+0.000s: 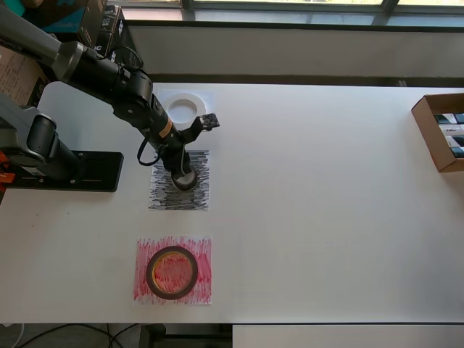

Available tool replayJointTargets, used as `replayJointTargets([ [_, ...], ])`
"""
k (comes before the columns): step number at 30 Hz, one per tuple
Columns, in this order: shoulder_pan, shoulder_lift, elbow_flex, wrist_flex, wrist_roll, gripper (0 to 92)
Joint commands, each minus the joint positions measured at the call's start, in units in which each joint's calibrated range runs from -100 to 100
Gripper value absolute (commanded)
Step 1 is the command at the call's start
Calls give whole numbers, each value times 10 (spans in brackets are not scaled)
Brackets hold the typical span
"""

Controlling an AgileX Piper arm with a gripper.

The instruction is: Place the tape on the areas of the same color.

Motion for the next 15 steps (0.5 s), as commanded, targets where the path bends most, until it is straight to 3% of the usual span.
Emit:
replayJointTargets([
  [1, 2, -30, -31, 1, 1, 467],
  [15, 35, -404, -23, 7, -17, 465],
])
